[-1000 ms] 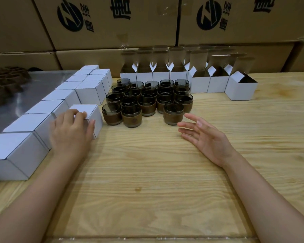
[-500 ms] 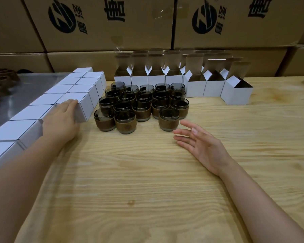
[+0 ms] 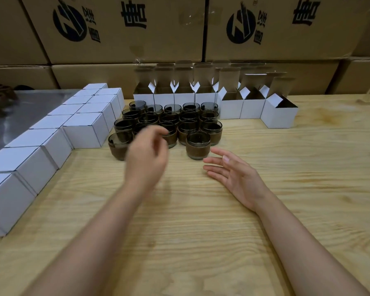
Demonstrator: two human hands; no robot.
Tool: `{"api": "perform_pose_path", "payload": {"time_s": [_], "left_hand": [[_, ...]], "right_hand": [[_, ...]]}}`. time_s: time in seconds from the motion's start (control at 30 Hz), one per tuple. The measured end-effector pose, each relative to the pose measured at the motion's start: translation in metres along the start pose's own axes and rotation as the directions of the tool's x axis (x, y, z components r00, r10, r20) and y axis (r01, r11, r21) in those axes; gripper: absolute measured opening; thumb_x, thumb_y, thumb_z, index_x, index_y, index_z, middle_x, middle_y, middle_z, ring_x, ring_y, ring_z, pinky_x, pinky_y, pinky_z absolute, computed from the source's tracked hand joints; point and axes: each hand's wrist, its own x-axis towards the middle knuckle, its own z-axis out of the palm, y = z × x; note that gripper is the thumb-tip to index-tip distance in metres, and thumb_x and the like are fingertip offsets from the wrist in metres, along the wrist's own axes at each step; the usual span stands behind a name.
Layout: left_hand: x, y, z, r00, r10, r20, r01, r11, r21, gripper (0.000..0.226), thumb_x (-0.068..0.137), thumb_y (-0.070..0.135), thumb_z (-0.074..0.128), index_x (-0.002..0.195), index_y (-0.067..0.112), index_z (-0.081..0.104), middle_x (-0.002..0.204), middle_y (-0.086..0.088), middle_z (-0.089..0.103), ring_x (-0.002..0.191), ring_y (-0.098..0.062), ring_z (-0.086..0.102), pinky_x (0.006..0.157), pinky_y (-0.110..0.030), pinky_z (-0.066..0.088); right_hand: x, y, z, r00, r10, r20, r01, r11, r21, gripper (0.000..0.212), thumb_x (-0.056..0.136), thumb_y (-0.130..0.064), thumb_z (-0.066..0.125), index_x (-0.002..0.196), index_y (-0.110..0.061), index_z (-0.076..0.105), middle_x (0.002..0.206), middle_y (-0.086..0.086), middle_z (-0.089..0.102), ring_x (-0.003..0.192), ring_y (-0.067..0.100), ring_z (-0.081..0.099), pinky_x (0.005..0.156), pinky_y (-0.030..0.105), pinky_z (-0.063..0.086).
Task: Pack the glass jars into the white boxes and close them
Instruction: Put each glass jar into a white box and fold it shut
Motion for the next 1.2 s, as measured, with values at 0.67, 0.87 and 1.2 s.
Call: {"api": "perform_pose_path", "payload": {"time_s": [0.67,0.87,1.2], "left_hand": [[-0.039,0.0,0.058,0.905,-0.273,0.326,0.221,0.957,0.188,0.012,0.092,0.023,0.053,0.098,0.028,0.061,0.083,0.018,0.051,0.075,0.003,0.049,0.068,-0.022,0.04],[-0.039,0.001,0.059,0.902,-0.279,0.33,0.214,0.952,0.219,0.01,0.091,0.027,0.052,0.092,0.032,0.06,0.083,0.016,0.052,0.075,0.003,0.051,0.062,-0.014,0.036],[-0.04,0.0,0.058,0.902,-0.276,0.332,0.209,0.952,0.223,0.01,0.091,0.027,0.051,0.091,0.031,0.06,0.082,0.017,0.05,0.076,0.004,0.049,0.064,-0.017,0.037]], "right_hand": [[0.07,-0.053,-0.085,0.771,-0.387,-0.505,-0.205,0.6,-0.773,0.019,0.092,-0.011,0.048,0.098,-0.019,0.064,0.112,0.002,0.057,0.086,0.016,0.056,0.07,0.027,0.043],[0.101,-0.105,-0.15,0.786,-0.383,-0.485,-0.421,0.242,-0.874,0.028,0.092,-0.009,0.047,0.114,-0.002,0.062,0.153,0.004,0.022,0.125,0.027,0.044,0.092,0.035,0.038],[0.124,-0.114,-0.153,0.784,-0.383,-0.489,-0.46,0.171,-0.871,0.028,0.093,-0.003,0.04,0.113,0.01,0.054,0.111,0.023,0.052,0.102,0.036,0.05,0.068,0.033,0.037]]}}
